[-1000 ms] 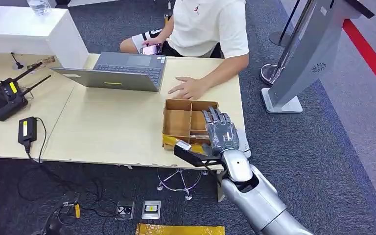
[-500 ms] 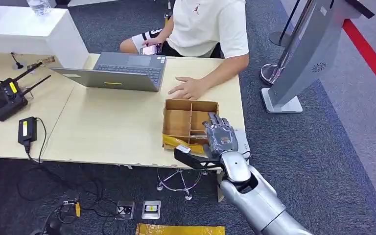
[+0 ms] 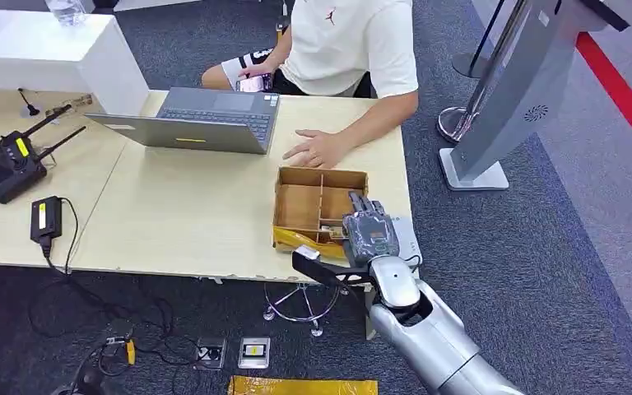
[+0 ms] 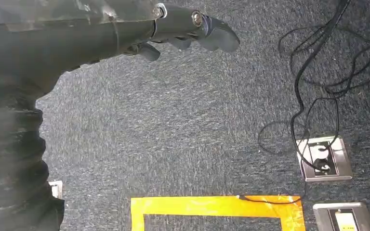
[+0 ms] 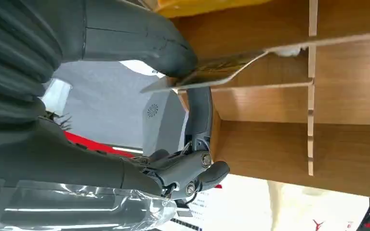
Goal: Pass the card to the sensor for recognition and then transmit it.
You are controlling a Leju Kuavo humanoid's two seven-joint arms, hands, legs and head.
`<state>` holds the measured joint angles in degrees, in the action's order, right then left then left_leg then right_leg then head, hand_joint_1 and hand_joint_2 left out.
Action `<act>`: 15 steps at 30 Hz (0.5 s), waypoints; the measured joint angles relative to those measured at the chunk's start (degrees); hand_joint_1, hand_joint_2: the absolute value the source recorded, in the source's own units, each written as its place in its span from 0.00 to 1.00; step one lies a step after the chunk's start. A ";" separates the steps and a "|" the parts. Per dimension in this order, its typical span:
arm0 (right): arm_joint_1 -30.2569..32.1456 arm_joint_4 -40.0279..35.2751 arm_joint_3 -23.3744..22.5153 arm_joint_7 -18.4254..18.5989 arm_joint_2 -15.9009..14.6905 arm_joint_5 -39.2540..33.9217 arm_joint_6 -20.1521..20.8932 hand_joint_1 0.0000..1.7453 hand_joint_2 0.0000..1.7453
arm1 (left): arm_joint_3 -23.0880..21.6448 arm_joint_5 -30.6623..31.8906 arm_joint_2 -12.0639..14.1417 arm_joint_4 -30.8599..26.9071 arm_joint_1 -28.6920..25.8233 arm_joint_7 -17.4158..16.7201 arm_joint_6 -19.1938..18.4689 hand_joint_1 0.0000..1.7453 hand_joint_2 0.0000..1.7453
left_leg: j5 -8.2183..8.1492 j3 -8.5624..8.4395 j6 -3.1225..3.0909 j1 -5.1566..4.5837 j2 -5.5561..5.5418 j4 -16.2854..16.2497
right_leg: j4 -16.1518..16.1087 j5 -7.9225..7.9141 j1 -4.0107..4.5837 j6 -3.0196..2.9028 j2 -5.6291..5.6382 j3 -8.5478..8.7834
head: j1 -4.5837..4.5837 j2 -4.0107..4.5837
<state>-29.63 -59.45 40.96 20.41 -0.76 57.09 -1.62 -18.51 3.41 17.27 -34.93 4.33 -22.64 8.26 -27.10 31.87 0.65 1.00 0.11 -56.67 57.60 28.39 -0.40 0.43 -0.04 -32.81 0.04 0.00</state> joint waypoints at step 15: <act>-0.07 0.07 0.02 0.02 0.07 0.50 -0.39 1.00 1.00 | 0.02 0.24 0.00 0.02 0.04 -0.02 0.00 0.00 1.00 | 0.00 0.01 0.00 0.00 0.00 0.00 | 0.00 0.00 0.00 0.00 0.00 0.00 | 0.00 0.00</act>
<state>-29.70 -59.39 40.98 20.44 -0.70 57.59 -2.01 -18.49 3.65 17.27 -34.91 4.38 -22.67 8.26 -27.10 31.88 0.65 1.00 0.11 -56.67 57.60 28.39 -0.40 0.43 -0.04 -32.82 0.04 0.00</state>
